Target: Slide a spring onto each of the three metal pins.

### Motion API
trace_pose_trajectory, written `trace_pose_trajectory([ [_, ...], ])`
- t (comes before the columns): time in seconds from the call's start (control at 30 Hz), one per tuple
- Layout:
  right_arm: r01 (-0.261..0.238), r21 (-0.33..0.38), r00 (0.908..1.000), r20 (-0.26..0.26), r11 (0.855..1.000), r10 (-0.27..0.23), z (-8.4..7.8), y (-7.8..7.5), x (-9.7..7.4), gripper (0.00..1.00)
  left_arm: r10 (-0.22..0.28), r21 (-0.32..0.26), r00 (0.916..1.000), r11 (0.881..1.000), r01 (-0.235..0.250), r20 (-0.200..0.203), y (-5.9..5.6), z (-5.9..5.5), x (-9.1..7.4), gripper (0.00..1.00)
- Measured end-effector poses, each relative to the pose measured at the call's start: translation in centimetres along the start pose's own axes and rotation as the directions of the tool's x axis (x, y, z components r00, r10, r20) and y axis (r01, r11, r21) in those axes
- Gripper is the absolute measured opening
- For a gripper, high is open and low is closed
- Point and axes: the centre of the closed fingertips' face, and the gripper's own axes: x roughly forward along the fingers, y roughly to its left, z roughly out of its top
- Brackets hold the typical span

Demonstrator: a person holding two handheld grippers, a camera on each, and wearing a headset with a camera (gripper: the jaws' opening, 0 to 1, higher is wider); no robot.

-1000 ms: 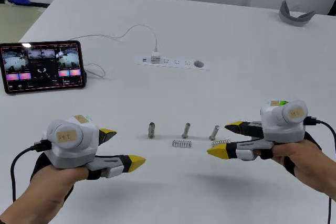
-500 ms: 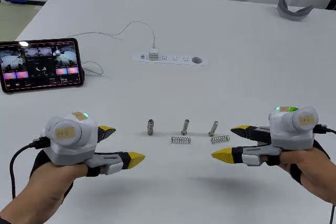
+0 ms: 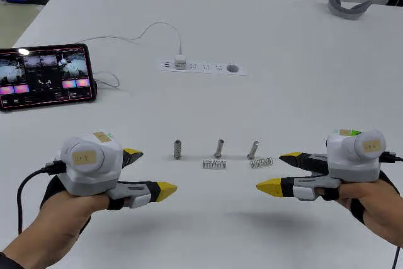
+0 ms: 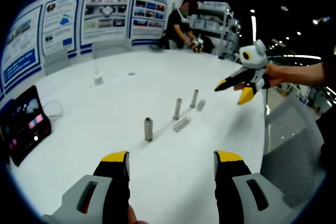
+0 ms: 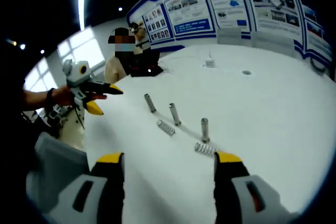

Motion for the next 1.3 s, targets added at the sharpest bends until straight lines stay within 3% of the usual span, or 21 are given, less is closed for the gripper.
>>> trace_pose_trajectory([
  [0.57,0.011,0.009,0.9999,0.007,1.000,-0.011,-0.7,0.4,-1.0,0.73,-0.063,0.084,0.9974,0.994,0.066,-0.036,-1.7,1.2,2.3,0.66],
  [1.1,-0.001,0.007,0.9999,0.015,1.000,0.001,-0.9,2.0,-1.6,0.75,-0.140,0.164,0.9860,0.974,0.154,-0.090,-3.7,2.1,5.4,0.65],
  [1.3,-0.008,0.005,0.9999,0.011,1.000,0.008,-1.2,2.5,-1.8,0.75,-0.162,0.181,0.9803,0.967,0.181,-0.113,-4.5,1.9,6.9,0.65],
])
